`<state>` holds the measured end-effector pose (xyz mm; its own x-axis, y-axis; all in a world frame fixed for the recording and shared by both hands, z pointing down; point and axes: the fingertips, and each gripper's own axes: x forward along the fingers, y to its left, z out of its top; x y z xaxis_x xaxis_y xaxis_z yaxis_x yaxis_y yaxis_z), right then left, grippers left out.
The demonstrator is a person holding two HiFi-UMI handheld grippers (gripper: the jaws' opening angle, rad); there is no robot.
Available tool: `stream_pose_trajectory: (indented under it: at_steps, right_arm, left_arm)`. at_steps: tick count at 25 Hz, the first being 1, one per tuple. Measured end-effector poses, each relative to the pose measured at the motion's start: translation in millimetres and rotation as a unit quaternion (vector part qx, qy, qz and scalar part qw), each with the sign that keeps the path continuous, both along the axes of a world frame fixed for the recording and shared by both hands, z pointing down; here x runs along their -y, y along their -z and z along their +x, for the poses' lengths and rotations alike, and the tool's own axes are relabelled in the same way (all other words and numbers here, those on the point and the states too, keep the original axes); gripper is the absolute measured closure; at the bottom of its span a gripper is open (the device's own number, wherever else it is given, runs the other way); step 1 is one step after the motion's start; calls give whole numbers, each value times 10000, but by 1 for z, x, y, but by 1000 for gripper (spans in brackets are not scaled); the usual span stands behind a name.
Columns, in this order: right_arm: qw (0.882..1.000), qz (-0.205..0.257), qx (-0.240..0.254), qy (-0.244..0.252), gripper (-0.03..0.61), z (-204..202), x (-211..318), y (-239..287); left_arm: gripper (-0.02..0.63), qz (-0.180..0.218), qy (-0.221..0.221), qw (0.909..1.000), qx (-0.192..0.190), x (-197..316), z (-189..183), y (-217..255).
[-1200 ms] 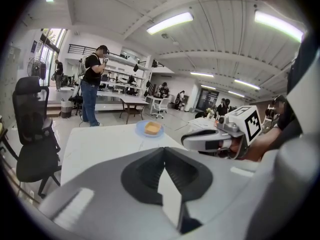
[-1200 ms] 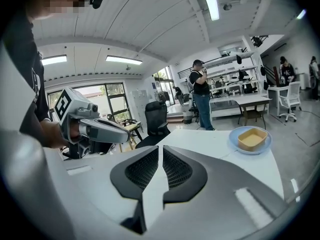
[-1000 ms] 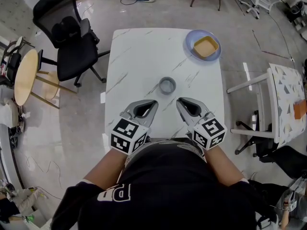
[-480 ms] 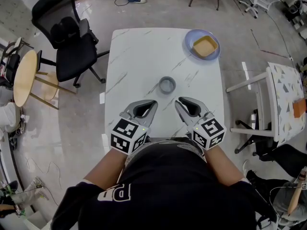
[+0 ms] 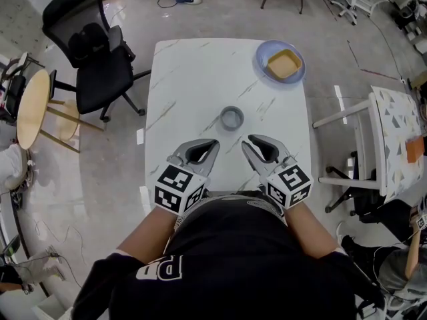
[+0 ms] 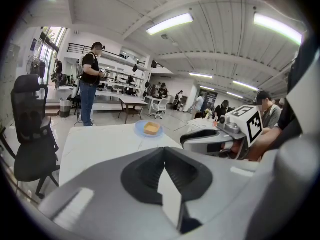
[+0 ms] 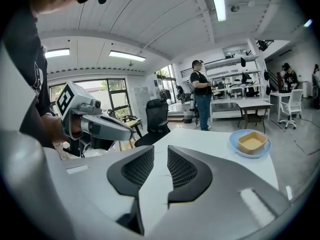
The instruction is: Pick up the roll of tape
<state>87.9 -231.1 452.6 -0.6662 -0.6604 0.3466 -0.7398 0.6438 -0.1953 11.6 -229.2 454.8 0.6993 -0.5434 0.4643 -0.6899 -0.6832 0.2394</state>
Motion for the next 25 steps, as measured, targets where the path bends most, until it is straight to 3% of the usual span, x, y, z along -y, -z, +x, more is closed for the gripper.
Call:
stream_pose_trajectory:
  at_steps: [5, 12, 25]
  right_arm:
    - [9997, 66, -233, 26, 520, 1, 4, -3]
    - [9928, -149, -1160, 260, 520, 5, 17, -47]
    - [9573, -432, -2544, 1306, 520, -10, 36, -137]
  left_arm:
    - [555, -13, 47, 10000, 8, 1, -4, -1]
    - [555, -207, 174, 9996, 58, 1, -15, -12]
    - [555, -325, 583, 9977, 73, -4, -37, -21]
